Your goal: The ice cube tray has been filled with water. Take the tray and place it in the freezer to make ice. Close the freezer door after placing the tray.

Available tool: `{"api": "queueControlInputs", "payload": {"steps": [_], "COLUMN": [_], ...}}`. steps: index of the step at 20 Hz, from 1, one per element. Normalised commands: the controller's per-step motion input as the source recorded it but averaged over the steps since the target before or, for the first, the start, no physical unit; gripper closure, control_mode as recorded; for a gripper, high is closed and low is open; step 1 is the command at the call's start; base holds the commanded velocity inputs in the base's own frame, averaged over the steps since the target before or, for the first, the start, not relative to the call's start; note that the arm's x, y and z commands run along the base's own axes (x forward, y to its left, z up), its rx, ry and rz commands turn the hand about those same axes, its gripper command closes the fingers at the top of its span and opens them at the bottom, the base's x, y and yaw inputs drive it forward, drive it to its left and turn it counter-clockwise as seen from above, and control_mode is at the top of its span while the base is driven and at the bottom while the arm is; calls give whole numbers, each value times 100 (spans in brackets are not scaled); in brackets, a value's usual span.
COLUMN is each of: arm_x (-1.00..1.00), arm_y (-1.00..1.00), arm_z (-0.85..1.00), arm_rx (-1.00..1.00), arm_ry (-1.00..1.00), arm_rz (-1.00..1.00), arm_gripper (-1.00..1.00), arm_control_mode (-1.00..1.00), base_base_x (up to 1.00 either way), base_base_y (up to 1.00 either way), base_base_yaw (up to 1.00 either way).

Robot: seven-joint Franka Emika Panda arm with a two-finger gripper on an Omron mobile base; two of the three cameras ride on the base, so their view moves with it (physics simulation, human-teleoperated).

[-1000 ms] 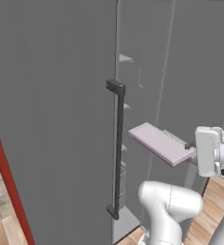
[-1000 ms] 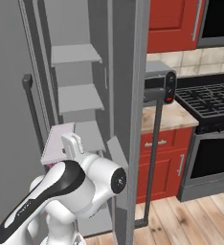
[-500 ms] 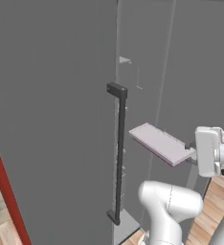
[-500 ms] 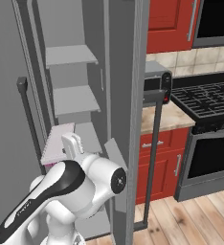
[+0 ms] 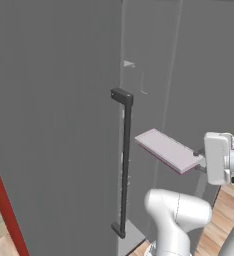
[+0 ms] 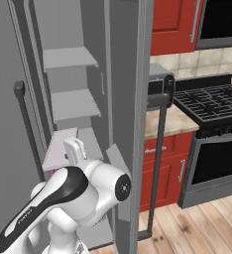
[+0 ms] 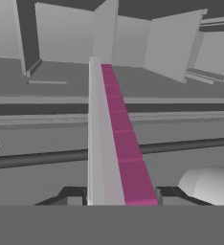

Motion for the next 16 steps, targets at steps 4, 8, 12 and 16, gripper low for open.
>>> {"api": "queueControlInputs", "payload": {"steps": [4,8,12,16], "arm_x": [0,0,0,0], "arm_y": [0,0,0,0], "arm_z": [0,0,0,0], "arm_rx": [0,0,0,0], "arm_ry": [0,0,0,0], "arm_rz": [0,0,0,0], "arm_gripper": [100,100,100,100], "arm_control_mode": [100,100,100,100], "base_base_x": [44,48,50,41], "base_base_y": [0,0,0,0], "base_base_yaw": [-3,-2,-1,0]}}
